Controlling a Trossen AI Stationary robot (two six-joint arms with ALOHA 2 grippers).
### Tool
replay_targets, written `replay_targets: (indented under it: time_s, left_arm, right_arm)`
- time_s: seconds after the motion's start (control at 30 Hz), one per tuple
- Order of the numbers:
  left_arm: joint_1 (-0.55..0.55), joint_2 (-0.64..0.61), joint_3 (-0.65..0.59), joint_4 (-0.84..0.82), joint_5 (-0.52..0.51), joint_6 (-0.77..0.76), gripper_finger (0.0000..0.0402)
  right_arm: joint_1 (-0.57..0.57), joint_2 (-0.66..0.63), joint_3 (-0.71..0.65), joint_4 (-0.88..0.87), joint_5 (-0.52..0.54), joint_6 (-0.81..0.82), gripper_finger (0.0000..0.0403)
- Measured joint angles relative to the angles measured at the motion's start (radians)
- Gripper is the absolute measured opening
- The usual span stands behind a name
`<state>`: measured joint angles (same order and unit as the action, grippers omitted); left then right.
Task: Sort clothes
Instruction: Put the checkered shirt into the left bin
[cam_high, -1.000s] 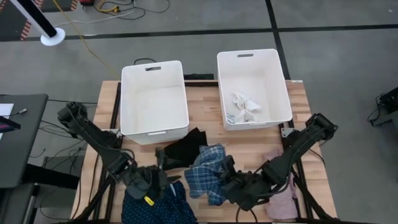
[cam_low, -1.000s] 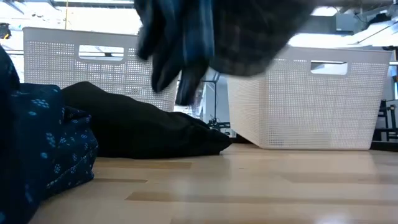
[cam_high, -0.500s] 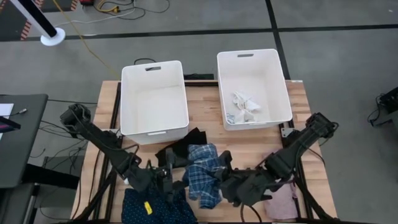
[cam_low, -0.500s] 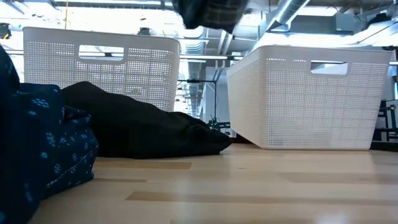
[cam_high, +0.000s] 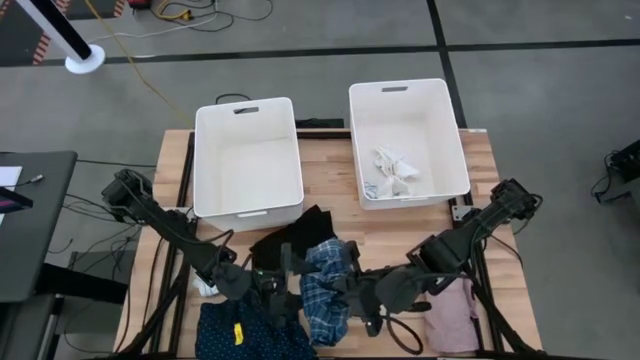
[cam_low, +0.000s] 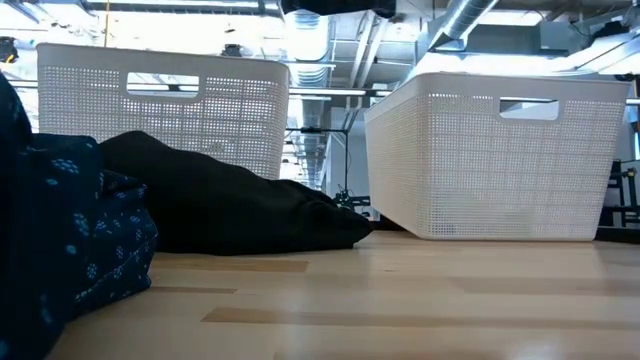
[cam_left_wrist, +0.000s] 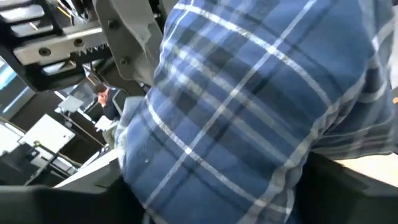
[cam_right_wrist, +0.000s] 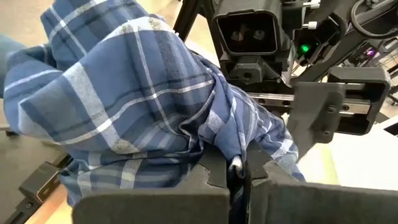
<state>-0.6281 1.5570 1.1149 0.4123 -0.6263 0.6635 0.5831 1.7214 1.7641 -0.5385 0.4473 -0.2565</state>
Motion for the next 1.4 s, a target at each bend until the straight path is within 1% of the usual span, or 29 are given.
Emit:
replay_targets:
  time_s: [0.07,0.27,0.3,0.47,0.67,0.8,0.93,1.03,1.13,1.17,1.27,1.4]
  left_arm:
    - [0.000,0.000,0.000,0.011,0.004,0.008,0.0255]
    - [0.000,0.000,0.000,0.035,0.020,0.070,0.0058]
    - [0.000,0.000,0.000,0.036,0.020,0.078,0.0049]
    - [0.000,0.000,0.000,0.044,0.007,0.112,0.0049]
    - [-0.022,-0.009,0.007,0.035,-0.116,0.205,0.0049]
    - [-0.051,-0.019,0.048,-0.022,-0.215,0.269,0.0049]
    - [-0.078,-0.019,0.093,-0.087,-0.376,0.356,0.0049]
    - [-0.088,-0.020,0.120,-0.123,-0.479,0.406,0.0049]
    - [-0.096,-0.022,0.138,-0.125,-0.612,0.484,0.0049]
    - [-0.098,-0.024,0.144,-0.129,-0.640,0.503,0.0049]
    - [-0.110,-0.046,0.165,-0.186,-0.656,0.495,0.0049]
    - [-0.125,-0.099,0.179,-0.190,-0.665,0.484,0.0049]
  right_arm:
    - [0.000,-0.001,0.000,0.005,0.001,-0.003,0.0005]
    - [-0.001,-0.002,0.001,0.004,0.002,-0.002,0.0006]
    - [-0.001,-0.002,0.001,0.004,0.002,0.001,0.0008]
    - [-0.001,-0.002,0.002,-0.011,0.009,0.039,0.0035]
    - [-0.002,-0.004,0.003,-0.061,0.041,0.080,0.0095]
    - [0.009,-0.016,0.004,-0.079,0.064,0.096,0.0151]
    - [0.027,-0.034,0.003,-0.113,0.139,0.102,0.0212]
    - [0.036,-0.052,0.002,-0.151,0.186,0.125,0.0248]
    - [0.043,-0.069,0.000,-0.197,0.195,0.169,0.0263]
    - [0.043,-0.072,0.000,-0.215,0.196,0.185,0.0265]
    - [0.051,-0.074,0.000,-0.272,0.195,0.246,0.0265]
    - [0.072,-0.077,-0.002,-0.310,0.192,0.292,0.0265]
